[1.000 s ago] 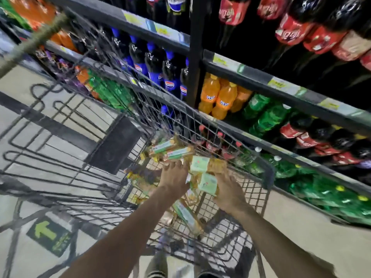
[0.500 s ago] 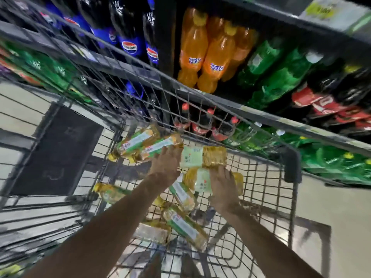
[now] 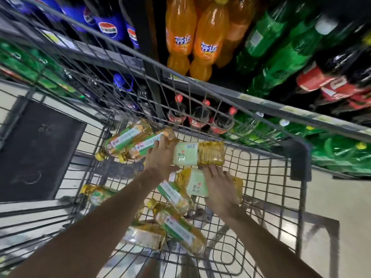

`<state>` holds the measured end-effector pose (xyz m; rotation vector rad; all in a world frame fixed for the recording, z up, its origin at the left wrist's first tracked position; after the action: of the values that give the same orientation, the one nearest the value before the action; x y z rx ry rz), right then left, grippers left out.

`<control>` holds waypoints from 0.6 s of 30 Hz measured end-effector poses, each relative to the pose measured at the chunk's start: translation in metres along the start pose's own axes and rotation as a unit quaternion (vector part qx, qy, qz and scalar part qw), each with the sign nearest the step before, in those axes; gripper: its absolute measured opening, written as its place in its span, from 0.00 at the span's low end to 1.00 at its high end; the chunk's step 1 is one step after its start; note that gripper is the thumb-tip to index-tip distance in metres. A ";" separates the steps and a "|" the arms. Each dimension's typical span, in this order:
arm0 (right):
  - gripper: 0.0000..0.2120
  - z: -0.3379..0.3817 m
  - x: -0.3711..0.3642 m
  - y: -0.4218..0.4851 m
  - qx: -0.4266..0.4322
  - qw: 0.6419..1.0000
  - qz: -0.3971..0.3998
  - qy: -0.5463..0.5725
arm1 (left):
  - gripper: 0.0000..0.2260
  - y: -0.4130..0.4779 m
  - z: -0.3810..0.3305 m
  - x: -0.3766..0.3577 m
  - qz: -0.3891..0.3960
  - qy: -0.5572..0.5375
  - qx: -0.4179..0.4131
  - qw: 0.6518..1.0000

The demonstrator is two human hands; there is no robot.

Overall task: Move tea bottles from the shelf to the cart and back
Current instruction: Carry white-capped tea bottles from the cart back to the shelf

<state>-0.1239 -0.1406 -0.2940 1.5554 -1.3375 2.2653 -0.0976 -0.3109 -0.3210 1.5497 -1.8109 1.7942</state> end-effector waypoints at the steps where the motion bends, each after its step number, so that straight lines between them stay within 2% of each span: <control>1: 0.40 -0.002 0.000 -0.002 0.003 1.000 0.010 0.022 | 0.40 -0.001 0.001 0.001 -0.004 -0.009 -0.004 1.000; 7: 0.38 -0.030 0.011 -0.029 -0.016 0.985 -0.021 0.173 | 0.44 -0.006 0.007 0.005 -0.021 -0.037 -0.009 0.999; 12: 0.34 -0.062 0.021 -0.046 -0.089 0.911 -0.088 0.394 | 0.43 -0.012 0.005 0.001 -0.043 -0.018 0.024 0.999; 15: 0.33 -0.069 0.028 -0.047 -0.092 0.876 -0.114 0.459 | 0.41 -0.017 0.003 0.000 -0.041 -0.016 0.024 0.999; 18: 0.35 -0.070 0.032 -0.047 -0.085 0.861 -0.127 0.485 | 0.39 -0.027 0.009 0.000 -0.040 -0.054 0.017 0.998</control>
<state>-0.1655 -0.0759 -0.2471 0.3322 -0.9025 2.1425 -0.0727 -0.3113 -0.3061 1.7361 -1.7461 1.7456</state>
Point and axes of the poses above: each hand's wrist, its own y-axis towards the middle knuckle, its own x-axis out of the back of the hand, z = x × y, the point moved 10 cm from there along y, towards the middle knuckle, and after that the axes turned 9 degrees about z, right-handed, at the moved point
